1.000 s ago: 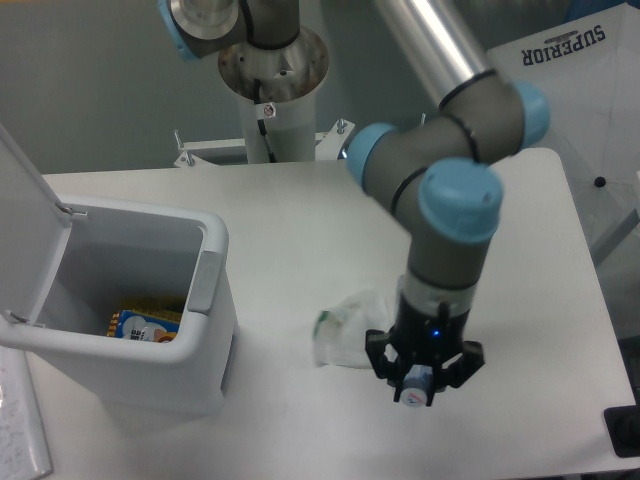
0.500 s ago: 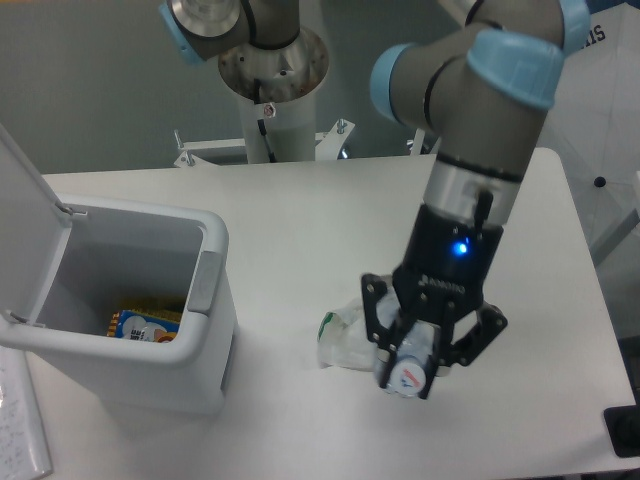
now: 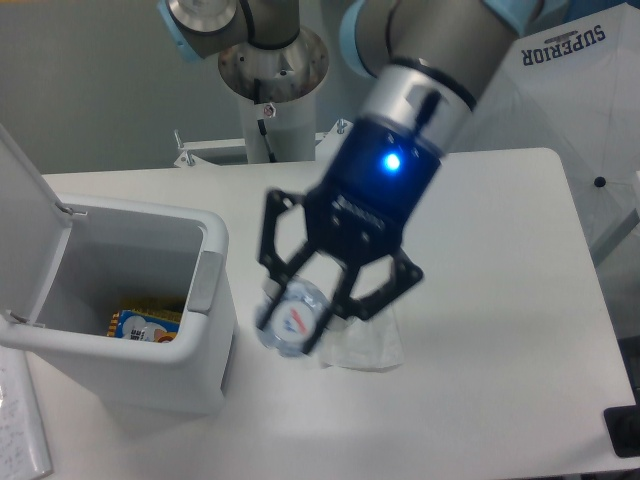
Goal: Place the trash in the trash can
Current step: 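Carry the held bottle up and over the open trash bin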
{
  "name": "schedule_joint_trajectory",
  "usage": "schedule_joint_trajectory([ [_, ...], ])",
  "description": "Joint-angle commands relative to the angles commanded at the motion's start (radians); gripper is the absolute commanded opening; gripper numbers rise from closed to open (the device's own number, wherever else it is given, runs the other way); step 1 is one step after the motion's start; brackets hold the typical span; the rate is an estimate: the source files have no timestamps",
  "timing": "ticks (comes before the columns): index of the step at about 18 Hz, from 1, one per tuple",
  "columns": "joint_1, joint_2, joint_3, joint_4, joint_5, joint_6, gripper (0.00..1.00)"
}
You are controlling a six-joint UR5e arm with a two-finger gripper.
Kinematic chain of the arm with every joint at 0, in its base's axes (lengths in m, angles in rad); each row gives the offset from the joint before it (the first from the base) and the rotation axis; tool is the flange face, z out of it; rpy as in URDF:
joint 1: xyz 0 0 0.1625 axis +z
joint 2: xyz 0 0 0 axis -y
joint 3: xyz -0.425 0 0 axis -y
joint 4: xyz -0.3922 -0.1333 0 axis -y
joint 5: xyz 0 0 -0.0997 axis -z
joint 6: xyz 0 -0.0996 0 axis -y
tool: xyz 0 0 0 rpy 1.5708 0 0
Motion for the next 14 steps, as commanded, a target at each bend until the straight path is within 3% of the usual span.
schedule_joint_trajectory([
  [7,-0.095,0.026,-0.023,0.005,-0.029,-0.003,0.00],
  [11,-0.135,0.058,-0.102,0.008,-0.034,0.005,0.00],
  [14,-0.134,0.061,-0.150,0.028,-0.100,0.034,0.01],
])
